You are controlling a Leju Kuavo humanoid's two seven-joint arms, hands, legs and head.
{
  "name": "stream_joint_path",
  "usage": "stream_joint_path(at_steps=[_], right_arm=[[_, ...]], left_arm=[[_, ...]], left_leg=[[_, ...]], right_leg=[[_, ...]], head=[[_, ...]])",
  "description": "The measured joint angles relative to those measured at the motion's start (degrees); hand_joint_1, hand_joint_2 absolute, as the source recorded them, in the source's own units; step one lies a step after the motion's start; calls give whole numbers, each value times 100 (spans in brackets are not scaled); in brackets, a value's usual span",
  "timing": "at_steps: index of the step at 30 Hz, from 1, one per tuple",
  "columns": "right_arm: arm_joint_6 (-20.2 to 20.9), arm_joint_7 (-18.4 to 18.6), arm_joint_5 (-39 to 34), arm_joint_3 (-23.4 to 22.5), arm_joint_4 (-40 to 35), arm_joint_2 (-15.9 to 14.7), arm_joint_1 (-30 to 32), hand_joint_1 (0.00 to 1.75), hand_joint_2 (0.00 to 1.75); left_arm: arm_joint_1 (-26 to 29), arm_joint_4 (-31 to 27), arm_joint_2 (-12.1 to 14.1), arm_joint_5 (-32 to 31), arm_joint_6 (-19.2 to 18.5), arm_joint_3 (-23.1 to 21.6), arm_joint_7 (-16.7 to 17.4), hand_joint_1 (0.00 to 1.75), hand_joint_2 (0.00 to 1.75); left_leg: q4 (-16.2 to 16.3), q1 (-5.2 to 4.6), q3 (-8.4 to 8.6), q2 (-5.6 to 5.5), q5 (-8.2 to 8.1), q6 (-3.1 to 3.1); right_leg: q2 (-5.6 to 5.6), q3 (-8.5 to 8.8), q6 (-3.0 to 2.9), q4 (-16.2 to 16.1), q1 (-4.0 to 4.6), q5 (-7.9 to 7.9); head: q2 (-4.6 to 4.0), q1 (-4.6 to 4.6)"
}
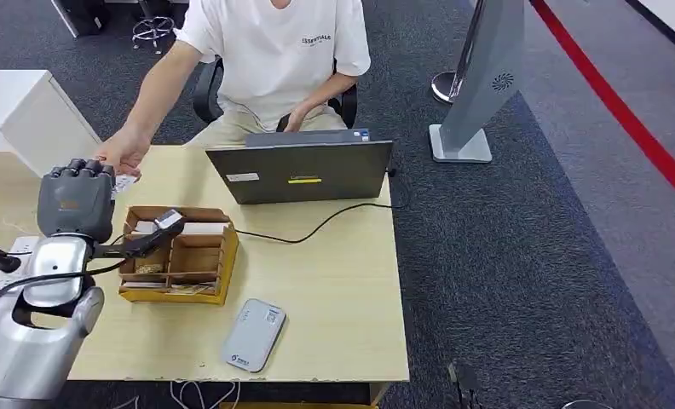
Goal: Pass the card to the sensor for recognition and then transmit it.
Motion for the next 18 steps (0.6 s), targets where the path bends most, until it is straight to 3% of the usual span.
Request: stream_joint_path(at_steps=[13, 18], right_arm=[[-2, 11, 90, -103, 0, 2, 9, 0, 175], [-15, 33, 188, -120, 0, 2, 28, 0, 175]], left_arm=[[23, -100, -4, 0, -98, -7, -15, 175, 175], [189, -186, -100, 0, 258, -225, -147, 175, 175]], left_leg=[[0, 0, 0, 0, 0, 0], [0, -1, -1, 0, 0, 0]], right_leg=[[0, 0, 0, 0, 0, 0], [-2, 0, 0, -1, -1, 0]], head=[[0, 0], [0, 0]])
